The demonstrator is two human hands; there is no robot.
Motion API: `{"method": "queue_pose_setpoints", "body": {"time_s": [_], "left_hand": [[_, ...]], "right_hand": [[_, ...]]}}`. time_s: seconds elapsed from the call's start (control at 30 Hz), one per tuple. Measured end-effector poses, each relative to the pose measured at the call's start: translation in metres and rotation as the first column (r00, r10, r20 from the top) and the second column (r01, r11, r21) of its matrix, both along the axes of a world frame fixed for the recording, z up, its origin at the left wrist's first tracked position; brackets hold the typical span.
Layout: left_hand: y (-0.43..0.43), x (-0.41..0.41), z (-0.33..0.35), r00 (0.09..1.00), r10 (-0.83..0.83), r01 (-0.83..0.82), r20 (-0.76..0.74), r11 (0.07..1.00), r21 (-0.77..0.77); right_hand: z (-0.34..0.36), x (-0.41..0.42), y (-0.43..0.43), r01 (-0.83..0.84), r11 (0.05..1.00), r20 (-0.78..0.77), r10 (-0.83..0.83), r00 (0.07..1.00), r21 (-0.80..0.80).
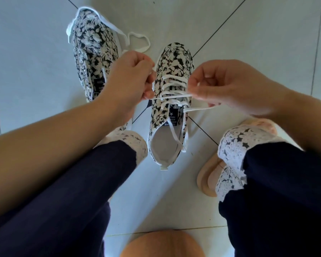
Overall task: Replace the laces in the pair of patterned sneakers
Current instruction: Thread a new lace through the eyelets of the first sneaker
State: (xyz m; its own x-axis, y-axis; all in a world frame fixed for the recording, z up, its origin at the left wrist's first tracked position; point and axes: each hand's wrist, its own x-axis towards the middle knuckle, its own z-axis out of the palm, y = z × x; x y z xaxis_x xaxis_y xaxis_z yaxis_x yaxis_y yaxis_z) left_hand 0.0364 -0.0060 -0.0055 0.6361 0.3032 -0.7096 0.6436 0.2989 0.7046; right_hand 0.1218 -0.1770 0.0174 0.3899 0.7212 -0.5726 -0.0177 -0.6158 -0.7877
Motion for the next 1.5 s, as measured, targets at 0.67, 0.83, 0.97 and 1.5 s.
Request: {"method": "queue_pose_setpoints", "body": {"time_s": [0.67, 0.83, 0.97, 1.5], "left_hand": [[0.018, 0.003, -0.007, 0.979, 0.199, -0.199, 0.043, 0.98, -0.018], [0.016, -0.005, -0.014, 0.994, 0.108, -0.109, 0.023, 0.992, 0.059], [0.01, -0.01, -0.019, 1.0, -0.024, 0.023, 0.002, 0.992, 0.121], [-0.012, -0.024, -0.035, 0.713, -0.682, 0.619, -0.164, 0.503, 0.603]], "right_hand": [[0.014, 0.007, 0.014, 0.288, 0.956, -0.6, -0.261, 0.756, -0.053], [0.008, 0.006, 0.012, 0.312, 0.945, -0.617, -0.306, 0.725, -0.103], [-0.008, 0.005, 0.007, 0.312, 0.947, -0.147, -0.32, 0.936, -0.077], [-0.034, -0.021, 0.006, -0.136, 0.961, 0.234, 0.193, 0.953, -0.239]]}}
